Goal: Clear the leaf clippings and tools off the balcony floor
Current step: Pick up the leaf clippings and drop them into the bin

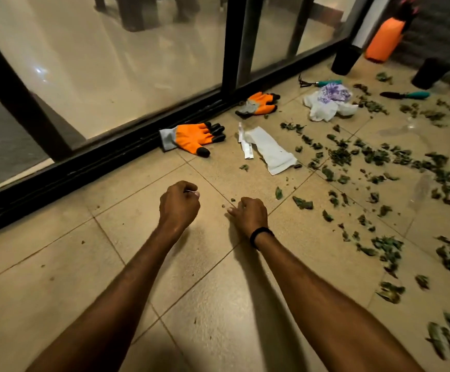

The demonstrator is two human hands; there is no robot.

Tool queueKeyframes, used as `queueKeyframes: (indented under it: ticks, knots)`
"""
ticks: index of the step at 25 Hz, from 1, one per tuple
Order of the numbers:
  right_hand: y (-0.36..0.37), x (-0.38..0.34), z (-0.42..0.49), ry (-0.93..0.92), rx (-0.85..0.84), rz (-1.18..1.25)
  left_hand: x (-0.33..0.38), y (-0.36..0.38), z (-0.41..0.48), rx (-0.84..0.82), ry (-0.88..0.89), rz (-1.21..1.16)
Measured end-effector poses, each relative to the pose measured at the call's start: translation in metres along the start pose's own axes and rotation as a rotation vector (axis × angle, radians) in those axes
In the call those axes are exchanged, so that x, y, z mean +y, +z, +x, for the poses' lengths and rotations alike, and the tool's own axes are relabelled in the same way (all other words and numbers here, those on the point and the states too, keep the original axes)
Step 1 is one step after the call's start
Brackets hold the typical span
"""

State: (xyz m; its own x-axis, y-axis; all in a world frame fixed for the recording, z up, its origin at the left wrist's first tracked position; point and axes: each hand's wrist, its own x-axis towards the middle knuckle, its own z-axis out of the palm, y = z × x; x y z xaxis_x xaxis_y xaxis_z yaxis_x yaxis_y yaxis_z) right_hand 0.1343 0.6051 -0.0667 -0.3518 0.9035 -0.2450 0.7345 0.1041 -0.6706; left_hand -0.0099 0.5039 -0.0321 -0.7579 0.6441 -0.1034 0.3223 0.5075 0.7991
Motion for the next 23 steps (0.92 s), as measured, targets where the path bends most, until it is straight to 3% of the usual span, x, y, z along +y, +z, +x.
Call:
queueKeyframes:
  ticks: [4,10,16,23]
  knots:
    - [0.042,0.003,0.023,-0.214,0.042,-0.111,-0.015,0.027,0.039,-0.007,0.012,0.050]
    - [0.065,0.017,0.046,-0.405,0.292,-0.225,0.002,0.093,0.100,-0.049,0.131,0.147]
    - [0.015,0.044,0.064,-0.143,0.355,-0.120,0.037,0.166,0.128,-0.228,0.415,0.367]
    - [-0.053,0.075,0.094,0.086,0.408,-0.043,0.033,0.189,0.116,-0.072,0.477,0.354]
